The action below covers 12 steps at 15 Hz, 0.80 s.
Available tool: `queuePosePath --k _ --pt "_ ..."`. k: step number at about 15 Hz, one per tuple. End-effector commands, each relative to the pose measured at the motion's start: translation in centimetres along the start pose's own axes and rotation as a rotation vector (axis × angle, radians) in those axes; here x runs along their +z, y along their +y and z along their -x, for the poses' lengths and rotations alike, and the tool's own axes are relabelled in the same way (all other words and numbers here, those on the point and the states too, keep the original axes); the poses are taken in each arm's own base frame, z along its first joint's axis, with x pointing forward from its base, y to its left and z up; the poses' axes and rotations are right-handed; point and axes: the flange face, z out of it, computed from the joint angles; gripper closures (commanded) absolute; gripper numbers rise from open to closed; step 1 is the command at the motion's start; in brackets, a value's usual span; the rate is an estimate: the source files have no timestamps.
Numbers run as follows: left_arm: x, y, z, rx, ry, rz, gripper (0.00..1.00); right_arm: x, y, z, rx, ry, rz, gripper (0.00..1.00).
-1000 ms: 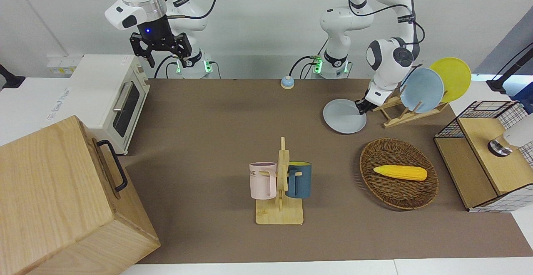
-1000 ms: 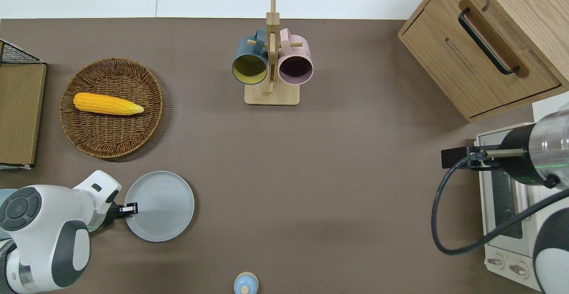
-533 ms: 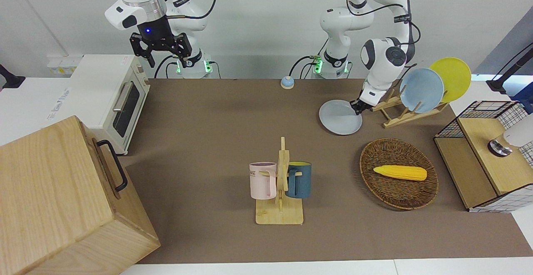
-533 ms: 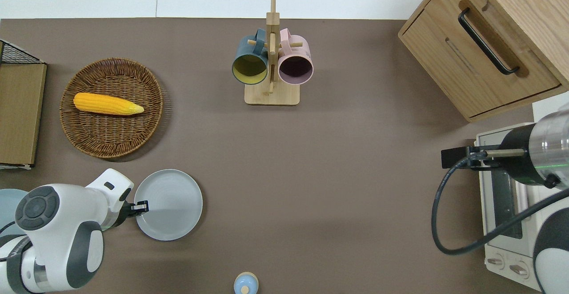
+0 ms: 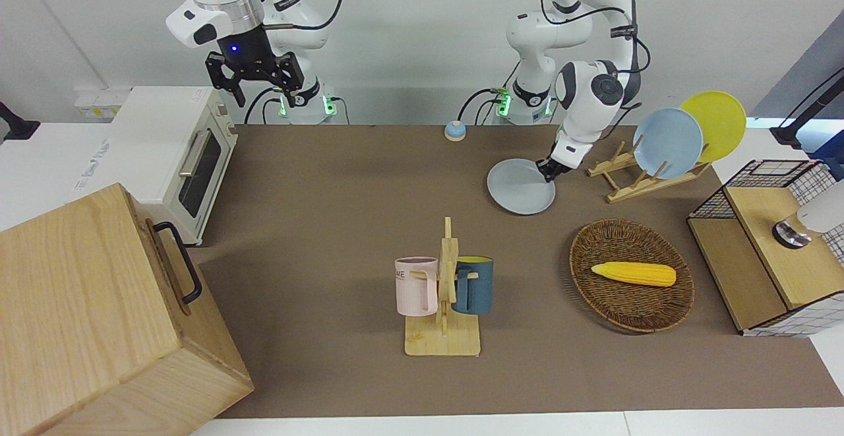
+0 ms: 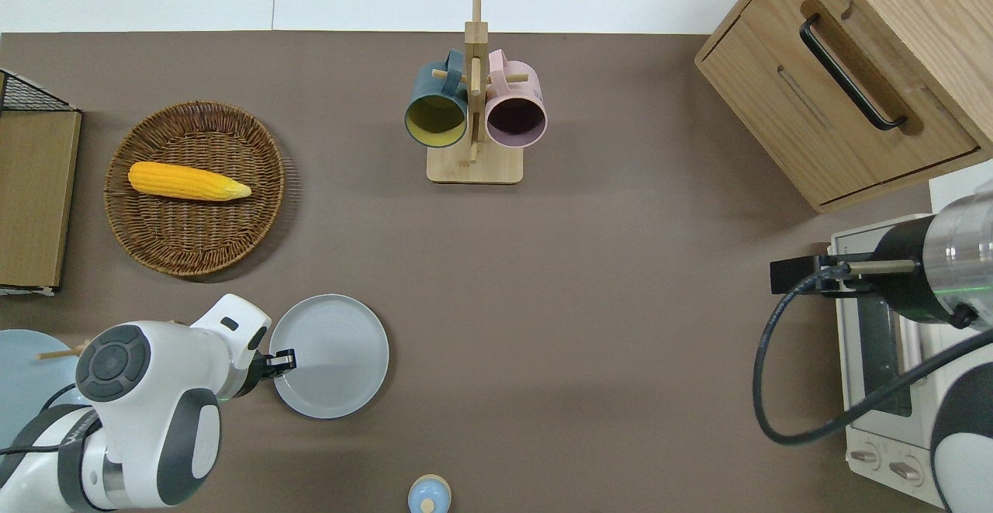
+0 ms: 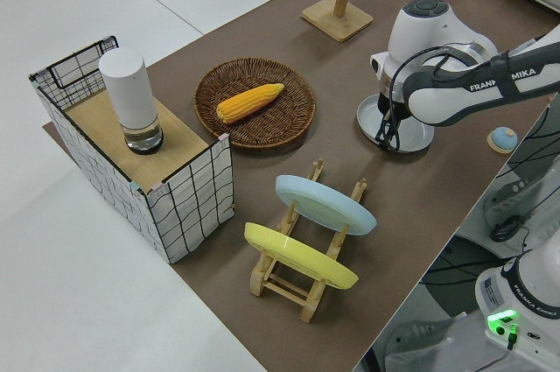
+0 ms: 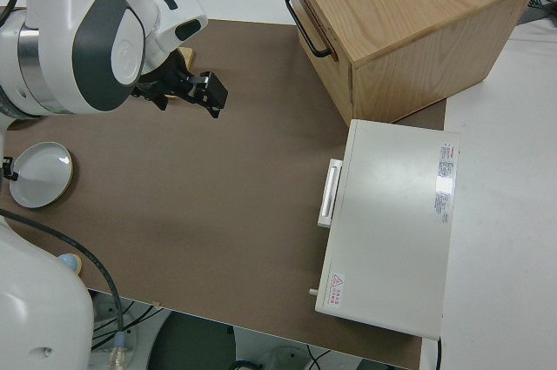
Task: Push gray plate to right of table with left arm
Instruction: 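Push the gray plate with the left gripper away from the basket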
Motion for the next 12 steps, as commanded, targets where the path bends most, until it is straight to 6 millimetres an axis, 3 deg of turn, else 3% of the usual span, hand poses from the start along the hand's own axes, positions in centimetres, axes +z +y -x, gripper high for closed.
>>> queuePosePath --k 1,12 --pt "1.4 3.8 1.8 -0.035 -0.009 0.006 1.00 0.0 0.1 0.8 0.021 -0.004 -0.009 0.005" --pt "2.1 12.6 6.4 -0.127 -0.007 0.057 1.00 0.0 0.1 0.8 0.021 -0.004 -0.009 0.005"
